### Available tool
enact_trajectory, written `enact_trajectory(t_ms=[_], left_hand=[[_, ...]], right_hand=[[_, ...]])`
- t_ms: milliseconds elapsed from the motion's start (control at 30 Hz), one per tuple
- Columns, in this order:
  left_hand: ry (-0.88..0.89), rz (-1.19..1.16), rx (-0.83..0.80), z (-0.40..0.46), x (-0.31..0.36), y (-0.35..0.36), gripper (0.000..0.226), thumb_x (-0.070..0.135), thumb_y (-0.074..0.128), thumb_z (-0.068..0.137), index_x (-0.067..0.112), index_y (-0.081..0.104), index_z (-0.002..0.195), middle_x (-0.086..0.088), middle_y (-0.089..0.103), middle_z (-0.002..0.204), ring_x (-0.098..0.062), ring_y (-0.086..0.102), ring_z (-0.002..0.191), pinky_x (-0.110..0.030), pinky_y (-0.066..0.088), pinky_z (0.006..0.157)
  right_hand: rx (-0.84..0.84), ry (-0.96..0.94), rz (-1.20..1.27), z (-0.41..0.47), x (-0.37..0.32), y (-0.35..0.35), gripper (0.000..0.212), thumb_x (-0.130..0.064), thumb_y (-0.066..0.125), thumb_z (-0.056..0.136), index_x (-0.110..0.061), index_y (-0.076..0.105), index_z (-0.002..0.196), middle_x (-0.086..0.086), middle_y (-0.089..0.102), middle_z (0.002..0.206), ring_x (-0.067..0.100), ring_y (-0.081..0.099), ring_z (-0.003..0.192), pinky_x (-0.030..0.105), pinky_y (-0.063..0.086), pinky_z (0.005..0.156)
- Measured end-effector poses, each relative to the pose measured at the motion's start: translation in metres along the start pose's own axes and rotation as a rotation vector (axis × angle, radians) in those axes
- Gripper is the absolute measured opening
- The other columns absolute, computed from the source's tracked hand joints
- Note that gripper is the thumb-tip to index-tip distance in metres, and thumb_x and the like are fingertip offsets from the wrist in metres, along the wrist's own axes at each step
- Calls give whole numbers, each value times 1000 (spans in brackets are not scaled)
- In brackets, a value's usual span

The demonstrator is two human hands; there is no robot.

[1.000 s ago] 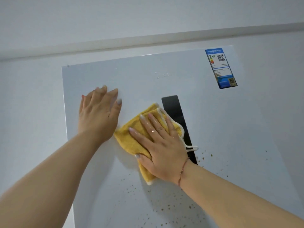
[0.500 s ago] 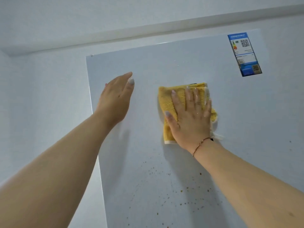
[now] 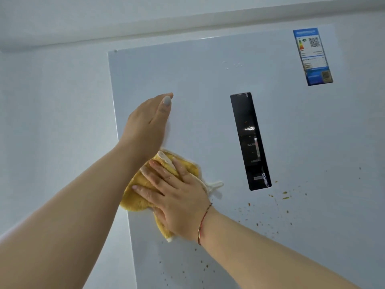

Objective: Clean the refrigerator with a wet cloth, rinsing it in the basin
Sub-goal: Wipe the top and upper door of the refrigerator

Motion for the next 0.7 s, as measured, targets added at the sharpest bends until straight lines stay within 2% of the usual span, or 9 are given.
enact_trajectory(t_ms=[67, 133, 167, 233, 300, 533, 600, 700], left_hand=[[12, 36, -28, -4, 4, 12, 47, 42, 19, 104, 25, 52, 132, 12, 51, 130, -5, 38, 128, -17, 21, 100], [14, 76, -23, -8, 6, 22, 37, 36, 20, 105, 22, 54, 108, 6, 50, 109, -3, 40, 117, -13, 17, 96], [16, 87, -4, -9, 7, 25, 38, 34, 21, 105, 17, 54, 102, 2, 52, 107, -5, 38, 122, -13, 15, 99], [28, 88, 36, -9, 9, 30, 45, 32, 22, 106, 7, 59, 112, -4, 58, 119, -13, 31, 138, -21, 13, 108], [63, 90, 58, -9, 11, 37, 47, 33, 22, 104, 8, 59, 119, -3, 58, 127, -18, 29, 142, -29, 12, 113], [112, 137, -10, -6, 34, 73, 49, 34, 19, 104, 11, 55, 129, -2, 44, 147, -15, 21, 145, -30, 2, 116], [120, 141, -19, -5, 38, 81, 52, 38, 19, 102, 14, 53, 133, -1, 40, 150, -14, 19, 146, -31, 1, 118], [126, 184, -16, -4, 41, 91, 63, 47, 13, 95, 19, 46, 141, 1, 32, 155, -12, 14, 147, -34, -3, 119]], right_hand=[[22, -36, -37, -19, 14, -6, 44, -37, 45, 96, -30, 48, 139, 2, 35, 152, 23, 24, 144, 52, 21, 114], [7, -28, -81, -38, 34, -18, 47, -42, 46, 96, -30, 45, 141, 1, 34, 152, 22, 24, 144, 53, 22, 114], [2, -7, -102, -48, 47, -24, 48, -44, 46, 96, -30, 43, 142, 1, 33, 153, 22, 24, 144, 54, 23, 113], [-3, 63, -150, -66, 78, -37, 49, -47, 45, 96, -31, 41, 143, 1, 33, 152, 22, 25, 144, 56, 25, 112], [-15, 162, -190, -82, 113, -48, 48, -47, 39, 98, -32, 40, 143, 0, 34, 152, 22, 26, 144, 56, 25, 112], [-121, 584, -232, -124, 212, -79, 55, -44, 20, 97, -30, 18, 150, 1, 16, 159, 22, 11, 147, 51, 8, 118], [-63, 771, -207, -138, 217, -81, 58, -44, 17, 96, -26, 15, 151, 4, 15, 159, 24, 9, 147, 51, 7, 118], [113, 975, -139, -159, 195, -79, 59, -36, 24, 94, -26, 15, 151, 6, 23, 157, 27, 16, 146, 57, 14, 116]])
Point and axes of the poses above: each hand's wrist, its own z-axis towards the middle knuckle, its own y-axis out of the palm, x = y × z, the point moved 4 cm from there along z, towards the middle knuckle
